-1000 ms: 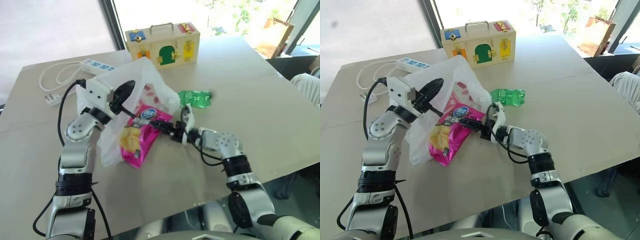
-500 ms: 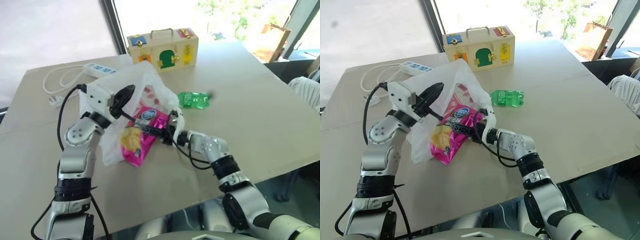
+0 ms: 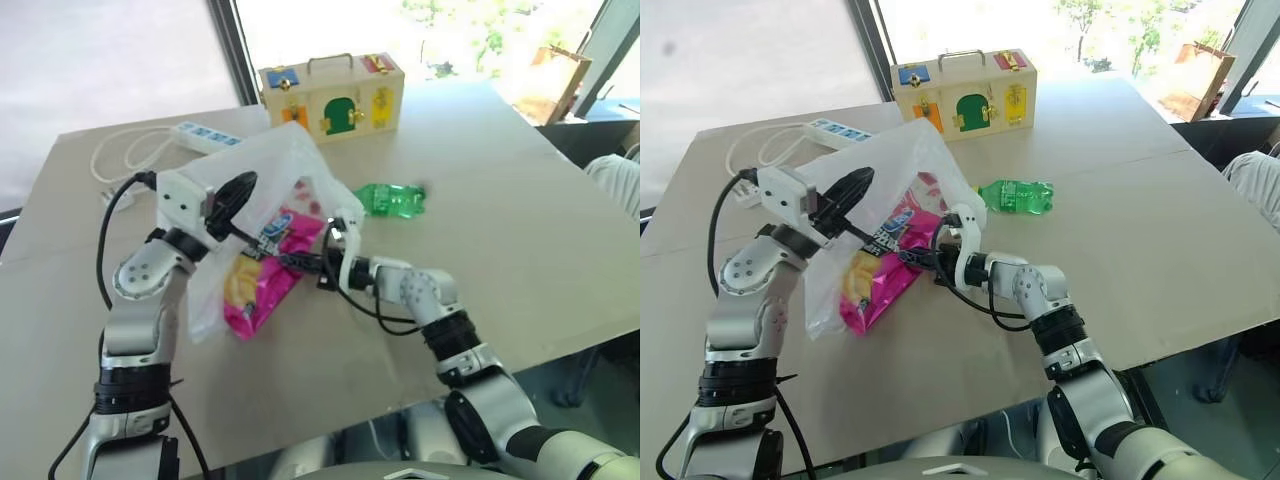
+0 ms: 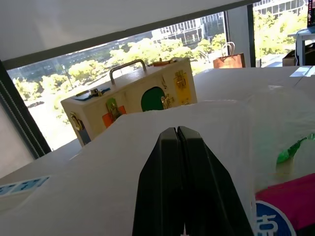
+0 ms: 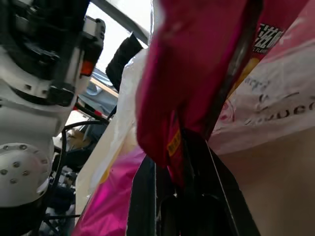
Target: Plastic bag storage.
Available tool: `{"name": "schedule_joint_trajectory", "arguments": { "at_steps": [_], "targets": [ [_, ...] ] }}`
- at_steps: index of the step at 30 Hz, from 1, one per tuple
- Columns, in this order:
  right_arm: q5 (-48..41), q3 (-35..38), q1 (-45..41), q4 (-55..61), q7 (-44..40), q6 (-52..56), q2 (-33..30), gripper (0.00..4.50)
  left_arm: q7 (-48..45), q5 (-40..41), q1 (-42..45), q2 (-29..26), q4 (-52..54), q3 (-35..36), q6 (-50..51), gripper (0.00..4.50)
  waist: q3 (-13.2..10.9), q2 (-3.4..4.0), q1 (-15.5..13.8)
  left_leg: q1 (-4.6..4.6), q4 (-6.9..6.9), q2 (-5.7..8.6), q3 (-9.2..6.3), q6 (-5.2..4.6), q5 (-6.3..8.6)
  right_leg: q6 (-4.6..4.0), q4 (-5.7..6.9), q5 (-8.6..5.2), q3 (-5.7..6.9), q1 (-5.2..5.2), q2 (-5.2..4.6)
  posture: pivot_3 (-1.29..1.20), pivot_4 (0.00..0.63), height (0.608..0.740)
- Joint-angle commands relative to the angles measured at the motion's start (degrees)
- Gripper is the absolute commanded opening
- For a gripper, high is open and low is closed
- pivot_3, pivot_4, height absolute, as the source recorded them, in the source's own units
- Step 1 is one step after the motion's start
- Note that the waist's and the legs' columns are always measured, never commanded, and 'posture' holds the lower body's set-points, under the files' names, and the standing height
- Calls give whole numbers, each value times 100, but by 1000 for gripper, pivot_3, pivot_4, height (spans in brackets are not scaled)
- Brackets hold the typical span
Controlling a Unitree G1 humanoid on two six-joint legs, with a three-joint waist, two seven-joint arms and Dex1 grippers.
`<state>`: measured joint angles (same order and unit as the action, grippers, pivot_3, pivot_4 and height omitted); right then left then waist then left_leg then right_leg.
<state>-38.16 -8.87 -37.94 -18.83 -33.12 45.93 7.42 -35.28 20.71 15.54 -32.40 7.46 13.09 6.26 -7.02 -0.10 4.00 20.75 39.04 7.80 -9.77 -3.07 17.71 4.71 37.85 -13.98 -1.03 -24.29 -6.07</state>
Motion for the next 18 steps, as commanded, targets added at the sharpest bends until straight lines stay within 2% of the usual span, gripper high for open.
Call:
{"name": "schedule_joint_trajectory", "arguments": {
  "at_steps": [1,6,13,18],
  "targets": [
    [105,222,-347,0,-6,-183,98,14,-385,338,-182,-368,501,262,231,0,-3,3,-5,2,-3,1,-2,0,0,0,-2,0,2,-1,-1,0,150,740],
    [267,592,-880,-682,-18,-645,219,14,-859,679,-515,-821,684,508,525,0,-8,12,-7,0,-12,0,-1,0,0,-1,-16,-1,4,0,4,0,150,740],
    [470,1397,-1891,-2304,261,-2580,633,14,-1020,323,-793,-1408,1034,138,1102,0,-15,23,0,-2,-24,0,0,1,0,-1,-21,-1,2,-1,5,0,150,740],
    [522,1793,-2391,-3358,343,-3654,927,14,-838,858,-1381,-1135,1634,477,1506,0,-26,37,101,-5,-64,-3,2,1,0,-2,-15,-1,-1,-17,6,0,150,740]
  ]
}}
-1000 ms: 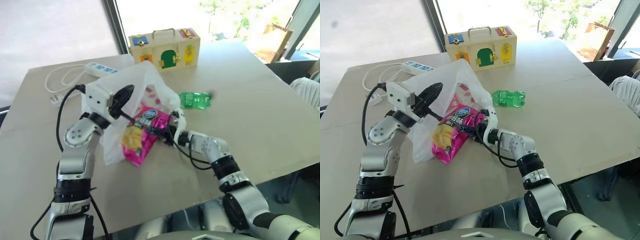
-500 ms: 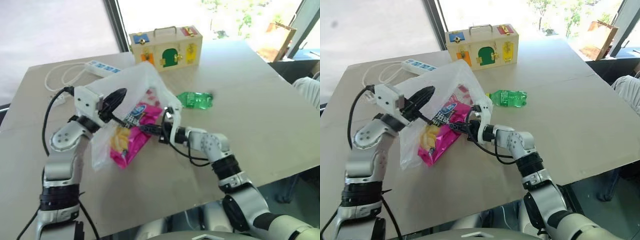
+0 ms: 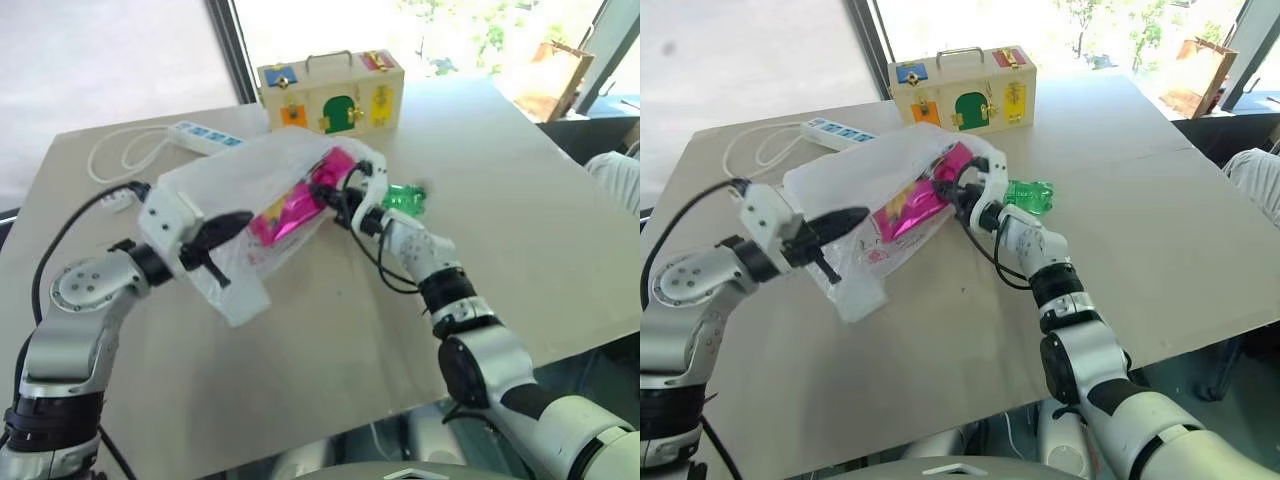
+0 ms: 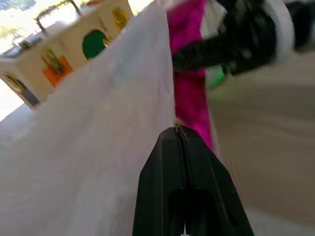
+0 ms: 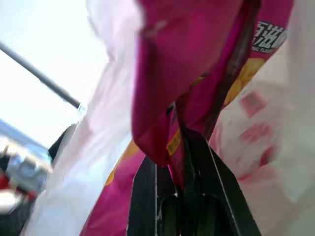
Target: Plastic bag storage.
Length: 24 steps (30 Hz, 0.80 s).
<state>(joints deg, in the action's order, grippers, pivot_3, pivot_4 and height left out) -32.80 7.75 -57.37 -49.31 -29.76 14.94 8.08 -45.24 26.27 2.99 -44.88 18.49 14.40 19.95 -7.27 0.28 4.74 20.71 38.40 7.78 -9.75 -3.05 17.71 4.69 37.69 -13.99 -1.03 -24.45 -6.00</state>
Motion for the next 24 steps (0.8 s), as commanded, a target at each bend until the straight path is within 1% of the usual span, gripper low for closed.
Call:
{"name": "schedule_joint_trajectory", "arguments": {
  "at_steps": [1,6,10,11,12,13,15,16,17,18,19,20,21,22,24],
  "targets": [
    [60,106,-480,-445,-13,-644,910,14,260,314,-228,170,662,398,190,0,-1,0,56,2,-5,-1,-2,1,0,0,1,0,2,-10,0,0,150,740],
    [364,-28,-572,-909,118,-1249,1215,14,757,224,-877,554,1487,392,294,0,-4,5,153,5,-21,-4,0,1,0,-1,3,0,2,-19,-2,0,150,740],
    [311,13,-553,-886,219,-1352,1262,14,1173,61,-1278,753,2036,363,477,0,-4,5,159,4,-17,-3,1,2,0,-2,-4,0,0,-19,0,0,150,740],
    [353,-22,-522,-880,226,-1393,1240,14,1705,-206,-1304,902,2137,369,757,0,-5,7,146,3,-13,-4,0,3,-1,-1,-8,0,0,-19,1,0,150,740],
    [394,-43,-503,-894,264,-1458,1225,14,2246,-189,-1255,1129,2222,389,1248,0,-6,8,132,0,-11,-3,3,4,-1,-2,-8,0,-6,-17,1,0,150,740],
    [411,-34,-504,-941,314,-1517,1218,14,2688,-231,-1244,1405,2432,294,1506,0,-5,8,117,0,-8,-3,8,5,-2,-2,-8,0,-10,-17,2,0,150,740],
    [395,11,-524,-1023,372,-1578,1219,14,3241,-678,-1342,1808,2957,-71,1442,0,-1,0,81,-3,-3,-3,15,7,-3,-1,-6,0,-19,-16,5,0,150,740],
    [390,28,-534,-1047,388,-1596,1219,14,3337,-1132,-1508,1844,3241,-377,1133,0,2,-5,69,-2,0,-3,17,7,-3,-1,-4,0,-20,-16,5,0,150,740],
    [399,26,-533,-1059,393,-1607,1219,14,3412,-1686,-1772,1756,3474,-734,803,0,3,-6,63,-1,1,-3,17,7,-3,-1,-1,0,-22,-14,4,0,150,740],
    [427,3,-519,-1059,396,-1613,1219,2,3510,-1998,-2018,1830,3609,-984,499,248,2,-5,63,0,0,-3,18,7,-3,-2,0,0,-24,-14,3,0,150,740],
    [455,-29,-477,-1048,399,-1601,1224,0,3685,-2409,-2297,1901,3657,-1254,151,591,2,-4,61,0,-2,-3,23,7,-3,-2,-1,0,-28,-15,3,0,150,740],
    [490,-68,-425,-1031,396,-1587,1229,0,3888,-2690,-2498,2048,3658,-1449,-86,635,-1,2,60,-3,-9,-3,36,7,-3,-2,-4,0,-39,-15,2,0,150,740],
    [524,-105,-375,-1011,387,-1575,1233,0,4146,-2890,-2585,2265,3641,-1537,-152,1206,-2,3,57,-2,-12,-3,41,6,-3,-2,-6,0,-44,-17,3,0,150,740],
    [544,-127,-345,-999,381,-1569,1236,0,4306,-3058,-2635,2423,3618,-1596,-200,1585,-2,3,40,-4,-13,-3,45,6,-3,-2,-10,0,-46,-18,4,0,150,740],
    [573,-169,-283,-972,370,-1544,1245,0,4533,-3337,-2421,2724,3491,-1780,63,2555,-3,4,-26,-4,-12,-9,43,6,-3,-2,-14,0,-43,-21,10,0,150,740]
  ]
}}
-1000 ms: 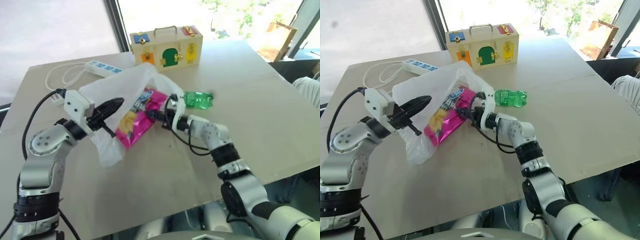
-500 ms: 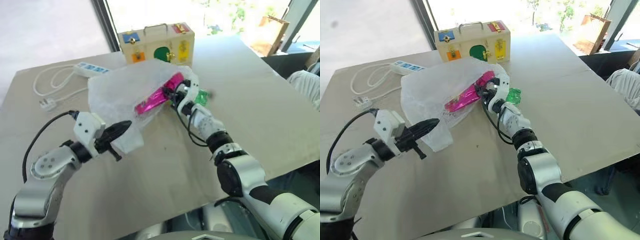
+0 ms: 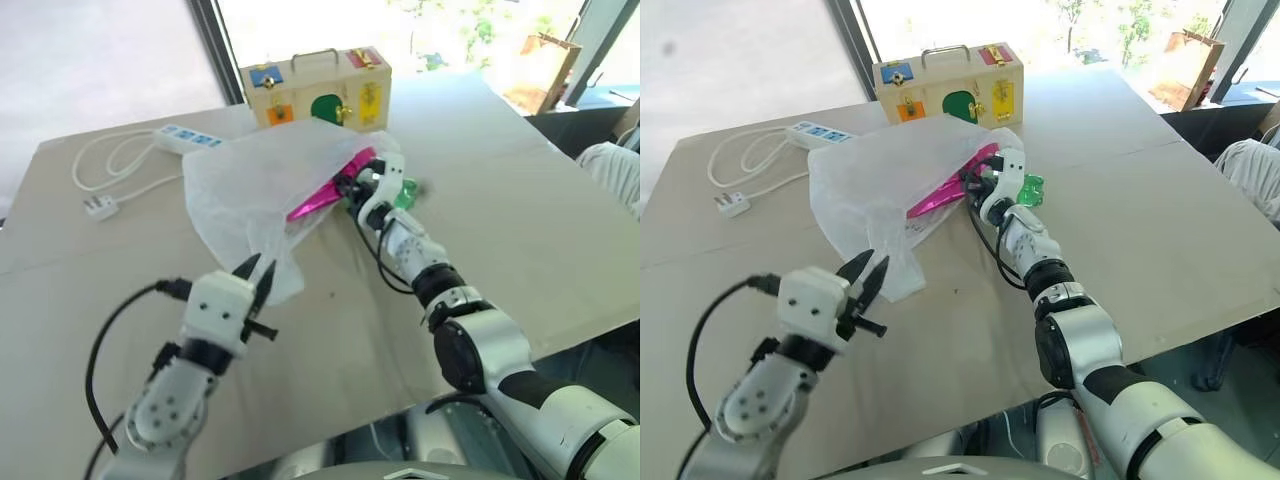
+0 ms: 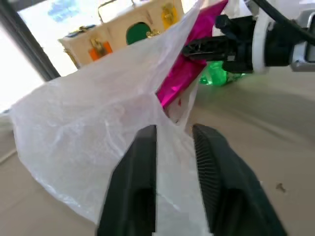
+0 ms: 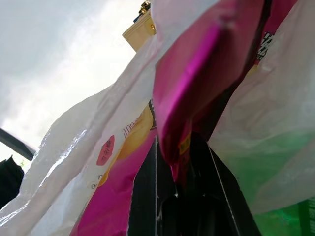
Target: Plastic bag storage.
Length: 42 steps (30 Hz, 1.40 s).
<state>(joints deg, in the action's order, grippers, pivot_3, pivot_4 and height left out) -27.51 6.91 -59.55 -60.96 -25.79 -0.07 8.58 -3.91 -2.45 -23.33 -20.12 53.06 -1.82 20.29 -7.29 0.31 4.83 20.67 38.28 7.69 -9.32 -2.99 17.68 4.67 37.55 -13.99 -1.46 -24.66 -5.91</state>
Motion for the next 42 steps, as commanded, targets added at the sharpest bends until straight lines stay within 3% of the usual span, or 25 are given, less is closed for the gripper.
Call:
{"name": "schedule_joint_trajectory", "arguments": {
  "at_steps": [1,4,5,10,13,19,27,30,37,42],
  "targets": [
    [43,-94,-45,202,-16,-25,1198,0,477,-475,411,438,-52,-198,271,3006,0,1,-78,-2,1,-1,1,1,0,0,7,0,-1,-1,0,0,150,740],
    [17,-96,-14,222,-10,56,1187,0,510,-471,1232,810,-256,-187,1279,4270,4,-6,-183,-2,8,-1,2,4,-2,-5,15,3,1,1,0,0,150,740],
    [14,-105,-10,226,-9,74,1179,0,481,-482,1373,877,-229,-201,1554,4448,6,-10,-191,-1,13,0,3,4,-2,-5,18,4,1,2,0,0,150,740],
    [19,-204,83,303,-34,238,1155,0,305,-247,1520,1209,216,-505,3223,4448,8,-14,-121,5,4,0,6,1,-1,-5,25,4,-2,-3,-1,0,150,740],
    [17,-246,141,340,-39,307,1187,0,370,-224,1679,1391,171,-447,3730,4448,8,-13,-89,5,-4,-1,1,1,-1,-5,23,4,1,-6,1,0,150,740],
    [20,-400,312,505,-44,386,1270,0,514,-212,2369,1675,-255,-248,4096,4448,9,-15,-117,1,15,-2,6,3,-2,-5,13,5,0,-1,2,0,150,740],
    [-35,-376,294,484,21,348,1211,0,686,-419,3029,1479,-1054,25,4024,4448,9,-15,-101,2,12,-2,3,3,-2,-5,12,5,2,-3,2,0,150,740],
    [-51,-348,287,484,50,321,1213,0,712,-417,3119,1499,-1133,59,3900,3598,9,-15,-99,2,12,-2,4,3,-2,-5,10,5,2,-3,2,0,150,740],
    [-30,-373,395,494,57,322,1215,0,709,-497,3048,1342,-1013,-1,3769,183,9,-15,-97,2,12,-2,3,3,-2,-5,12,5,2,-3,2,0,150,740],
    [-34,-382,431,492,70,341,1241,0,771,-563,2941,1367,-930,44,3621,50,9,-15,-98,2,12,-2,2,3,-2,-5,11,5,3,-3,1,0,150,740]
  ]
}}
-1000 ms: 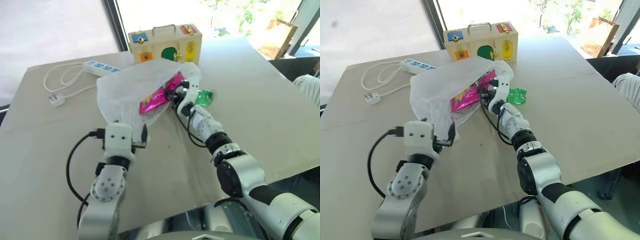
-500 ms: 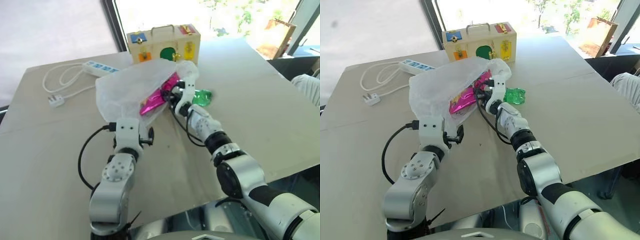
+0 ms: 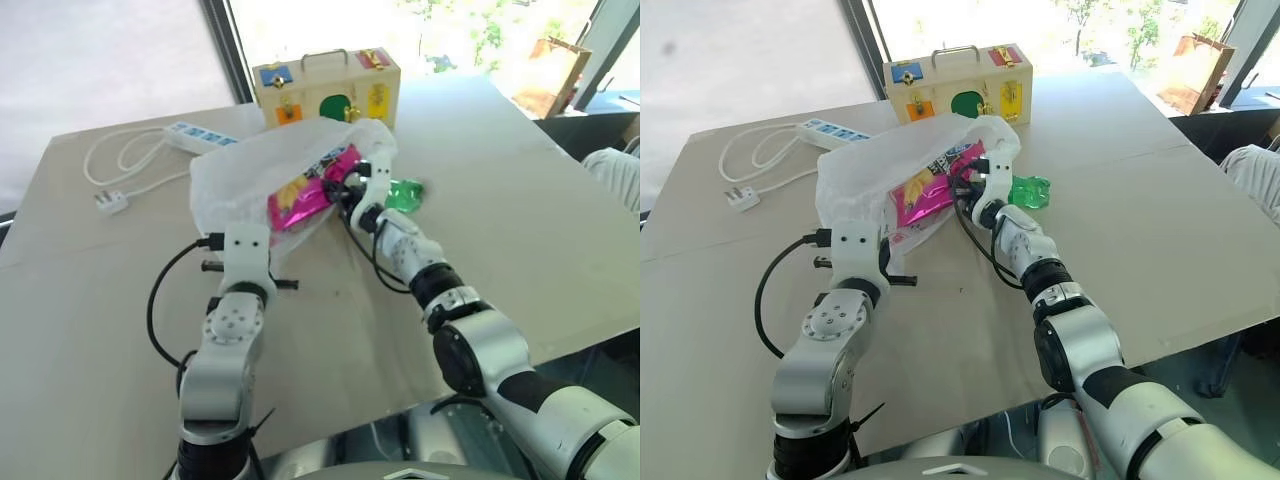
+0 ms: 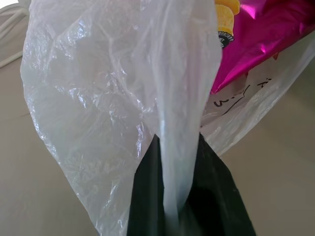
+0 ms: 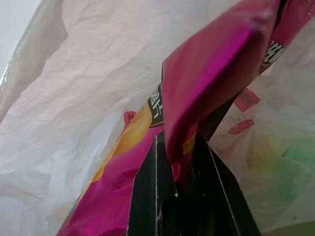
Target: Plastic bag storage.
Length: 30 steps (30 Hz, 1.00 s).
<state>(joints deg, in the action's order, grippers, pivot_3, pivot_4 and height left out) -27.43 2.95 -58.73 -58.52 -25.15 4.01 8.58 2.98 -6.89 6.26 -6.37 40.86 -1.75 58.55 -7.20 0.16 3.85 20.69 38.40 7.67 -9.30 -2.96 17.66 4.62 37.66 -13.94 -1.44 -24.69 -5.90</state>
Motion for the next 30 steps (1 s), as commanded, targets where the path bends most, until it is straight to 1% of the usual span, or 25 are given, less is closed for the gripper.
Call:
{"name": "schedule_joint_trajectory", "arguments": {
  "at_steps": [1,2,5,8,9,11,12,14,16,17,18,20,22,24,28,30],
  "targets": [
    [-43,12,351,250,6,-65,1241,0,86,-124,-24,-6,294,41,-229,50,0,0,0,0,0,0,0,0,0,0,0,0,0,0,0,0,150,740],
    [-44,17,338,234,12,-65,1247,0,51,-115,-21,-51,298,75,-421,50,0,0,1,0,0,0,0,0,0,0,0,0,0,0,0,0,150,740],
    [-147,124,276,191,52,-46,1282,0,-240,-121,-103,-447,428,66,-1354,50,0,0,1,0,0,0,1,0,0,0,0,0,0,0,0,0,150,740],
    [-256,189,205,210,-10,-20,1305,0,-420,-123,-358,-738,581,69,-1925,50,0,1,5,0,-1,-1,1,0,0,0,-1,0,-1,-1,-1,0,150,740],
    [-232,-41,183,423,-460,104,1321,0,-636,2,-695,-852,698,58,-2179,50,0,1,7,0,-2,0,3,0,0,0,-3,0,-1,-1,-1,0,150,740],
    [-300,-358,59,812,-1084,416,1400,0,-949,362,-1255,-845,881,168,-2508,50,-2,4,63,1,-5,-2,6,0,0,0,-4,0,-5,-2,-1,0,150,740],
    [-494,-385,-30,1014,-1291,705,1458,0,-1072,517,-1421,-833,923,237,-2659,50,-3,6,78,1,-11,-2,9,0,0,0,2,0,-11,-5,-2,0,150,740],
    [-1142,-134,-283,1311,-1369,1415,1597,0,-1253,824,-1512,-778,934,426,-2910,50,-4,6,24,5,-14,-3,-2,0,0,0,0,0,-6,-7,-2,0,150,740],
    [-1958,424,-680,1232,-1084,2042,1762,0,-1367,1035,-1354,-788,854,675,-3033,50,-4,7,-54,5,-10,-3,-14,0,0,-1,-13,0,6,-2,0,0,150,740],
    [-2260,645,-855,1103,-946,2182,1821,0,-1391,1126,-1264,-780,797,782,-3042,50,-4,7,-107,4,-6,-3,-17,1,0,-2,-11,0,10,1,-1,0,150,740],
    [-2415,814,-1038,868,-797,2132,1890,0,-1402,1232,-1179,-752,745,883,-3055,50,-8,9,-137,3,-3,-3,-17,2,0,-8,-10,4,11,4,0,0,150,740],
    [-2245,916,-1354,235,-525,1631,2001,0,-1448,1513,-1049,-644,668,1002,-3061,50,-7,6,-143,3,0,-2,-9,5,-3,-20,-13,13,5,3,2,0,150,740],
    [-1775,855,-1555,-374,-73,753,2080,0,-1573,1734,-979,-621,648,1020,-3104,50,-1,-1,-137,-1,-2,-2,-5,5,-2,-19,-11,13,4,3,2,0,150,740],
    [-1564,954,-1699,-822,473,-20,2120,0,-1818,2072,-888,-673,683,1063,-3142,50,-1,-2,-145,-2,-7,-3,-9,5,-2,-19,-7,12,11,1,1,0,150,740],
    [-1139,964,-1829,-1111,1025,-1080,1967,0,-2009,2420,-604,-906,472,1467,-3195,50,-7,2,-92,12,-7,-1,-13,5,-3,-20,-3,13,17,-6,0,0,150,740],
    [-869,835,-1824,-1113,1078,-1270,1832,0,-2066,2508,-306,-1079,160,1677,-3250,50,-7,1,-42,10,-8,-1,-15,6,-4,-20,-4,12,21,-9,2,0,150,740]
  ]
}}
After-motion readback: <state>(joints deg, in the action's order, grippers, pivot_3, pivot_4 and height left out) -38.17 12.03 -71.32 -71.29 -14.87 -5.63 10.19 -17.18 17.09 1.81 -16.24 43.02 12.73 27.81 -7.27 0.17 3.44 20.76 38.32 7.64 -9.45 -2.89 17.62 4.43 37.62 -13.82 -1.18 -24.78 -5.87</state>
